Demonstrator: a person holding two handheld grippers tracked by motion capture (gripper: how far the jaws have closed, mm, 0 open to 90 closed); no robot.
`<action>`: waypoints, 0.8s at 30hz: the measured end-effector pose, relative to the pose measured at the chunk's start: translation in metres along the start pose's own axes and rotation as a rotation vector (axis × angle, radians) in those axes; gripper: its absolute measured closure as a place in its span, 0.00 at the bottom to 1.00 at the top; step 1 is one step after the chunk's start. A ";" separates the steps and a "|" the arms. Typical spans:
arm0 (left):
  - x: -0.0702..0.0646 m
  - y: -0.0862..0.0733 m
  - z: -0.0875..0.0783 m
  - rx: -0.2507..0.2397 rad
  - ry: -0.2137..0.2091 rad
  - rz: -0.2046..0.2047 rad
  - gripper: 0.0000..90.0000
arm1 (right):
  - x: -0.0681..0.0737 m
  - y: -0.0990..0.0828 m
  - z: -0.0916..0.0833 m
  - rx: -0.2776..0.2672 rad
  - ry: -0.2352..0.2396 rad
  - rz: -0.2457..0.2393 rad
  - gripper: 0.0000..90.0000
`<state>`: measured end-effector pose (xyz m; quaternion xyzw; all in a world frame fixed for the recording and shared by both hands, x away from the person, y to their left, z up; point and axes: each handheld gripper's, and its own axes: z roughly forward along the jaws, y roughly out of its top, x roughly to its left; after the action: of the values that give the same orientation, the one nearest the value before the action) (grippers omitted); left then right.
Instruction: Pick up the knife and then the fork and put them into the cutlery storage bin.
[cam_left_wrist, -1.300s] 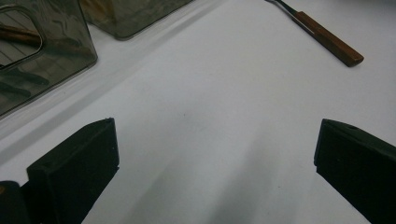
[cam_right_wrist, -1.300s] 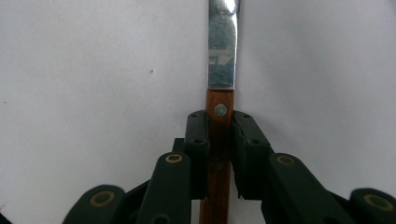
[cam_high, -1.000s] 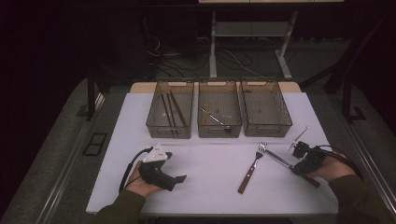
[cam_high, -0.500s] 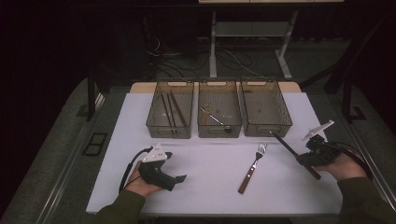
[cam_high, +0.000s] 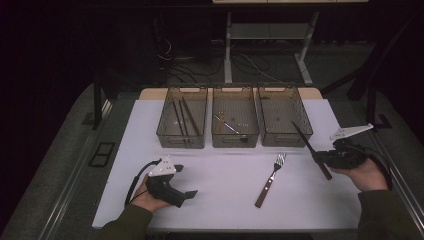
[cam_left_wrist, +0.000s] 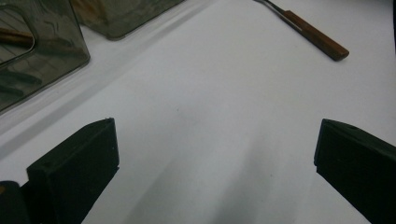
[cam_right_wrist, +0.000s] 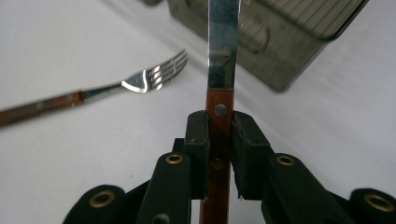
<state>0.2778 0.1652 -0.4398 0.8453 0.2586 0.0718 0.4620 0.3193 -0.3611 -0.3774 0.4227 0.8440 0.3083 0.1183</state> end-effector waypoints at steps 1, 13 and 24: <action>0.001 -0.001 -0.001 0.001 -0.005 -0.003 0.00 | -0.001 0.001 -0.001 -0.014 0.002 0.004 0.86; 0.001 0.001 0.000 0.009 -0.013 -0.020 0.00 | -0.011 0.027 -0.011 -0.203 0.002 0.051 0.86; -0.001 0.003 0.002 0.013 -0.033 -0.005 0.00 | -0.016 0.059 -0.010 -0.322 -0.005 0.065 0.86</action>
<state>0.2785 0.1617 -0.4386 0.8487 0.2537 0.0548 0.4608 0.3626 -0.3512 -0.3343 0.4262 0.7691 0.4424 0.1764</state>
